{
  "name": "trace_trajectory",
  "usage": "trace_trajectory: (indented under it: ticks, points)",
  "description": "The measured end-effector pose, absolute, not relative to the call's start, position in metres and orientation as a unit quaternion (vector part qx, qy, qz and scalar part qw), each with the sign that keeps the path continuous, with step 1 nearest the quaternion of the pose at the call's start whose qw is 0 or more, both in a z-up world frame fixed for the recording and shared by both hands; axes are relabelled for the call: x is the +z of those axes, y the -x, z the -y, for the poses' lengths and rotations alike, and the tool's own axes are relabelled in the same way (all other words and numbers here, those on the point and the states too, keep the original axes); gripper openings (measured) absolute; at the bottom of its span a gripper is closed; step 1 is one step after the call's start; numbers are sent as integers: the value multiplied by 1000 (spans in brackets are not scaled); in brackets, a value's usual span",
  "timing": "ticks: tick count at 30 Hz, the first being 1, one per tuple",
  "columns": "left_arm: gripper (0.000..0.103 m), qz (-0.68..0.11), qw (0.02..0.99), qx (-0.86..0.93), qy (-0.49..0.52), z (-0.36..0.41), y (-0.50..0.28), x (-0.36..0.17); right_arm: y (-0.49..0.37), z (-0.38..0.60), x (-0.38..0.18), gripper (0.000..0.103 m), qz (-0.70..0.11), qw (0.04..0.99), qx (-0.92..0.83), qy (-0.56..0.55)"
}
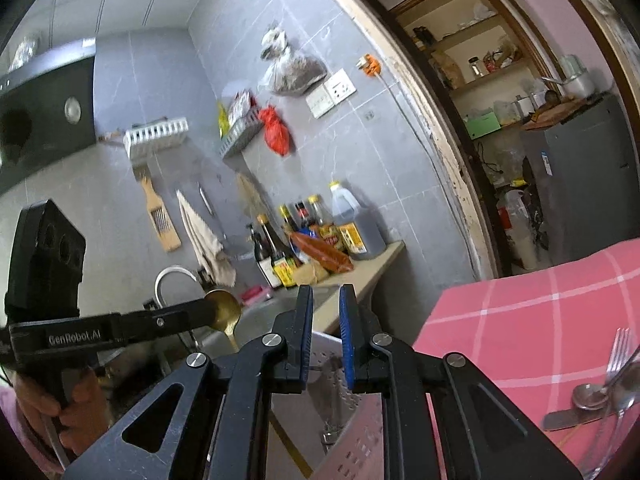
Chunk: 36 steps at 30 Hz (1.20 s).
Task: Organize utensils
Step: 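Open both tools to drop gold spoon and wire peeler into caddy, then move left tool to wooden chopsticks while right tool approaches a steel spoon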
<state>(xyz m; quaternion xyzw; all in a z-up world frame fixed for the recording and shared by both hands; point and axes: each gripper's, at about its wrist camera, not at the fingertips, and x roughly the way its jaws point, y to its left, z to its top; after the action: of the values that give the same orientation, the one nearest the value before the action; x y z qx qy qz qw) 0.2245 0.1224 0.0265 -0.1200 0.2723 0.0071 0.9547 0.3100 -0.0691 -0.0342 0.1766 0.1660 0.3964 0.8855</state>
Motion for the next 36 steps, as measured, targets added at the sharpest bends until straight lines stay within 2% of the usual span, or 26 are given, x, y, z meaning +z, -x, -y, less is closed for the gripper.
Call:
trace_trajectory:
  ticks: [3,6,9,11,13,18,21,24,30,36]
  points:
    - [5,-277,949,-9,152,-129,-219,24,-306,78,-26,36,-168,889,390,-173]
    - [6,-281,945,-15,165,-131,-217,22,-300,88,-16,40,-164,896,378,-166]
    - [7,-279,947,-16,162,-126,-214,25,-294,100,-4,48,-159,904,364,-157]
    - [13,-275,948,-20,161,-122,-211,28,-288,110,6,52,-154,910,355,-148]
    - [28,-270,948,-22,165,-117,-208,31,-283,118,15,58,-150,916,345,-141]
    - [51,-248,954,-24,167,-102,-198,40,-268,147,38,77,-133,931,313,-131]
    - [79,-231,958,-23,167,-91,-194,43,-255,170,50,92,-119,942,286,-128]
    - [89,-209,964,-22,161,-78,-186,45,-245,188,58,101,-109,951,262,-121]
    - [102,-181,976,-1,125,-46,-175,44,-226,221,64,102,-105,965,218,-102]
    - [102,-167,981,-6,95,-12,-168,36,-213,251,55,102,-112,972,189,-86]
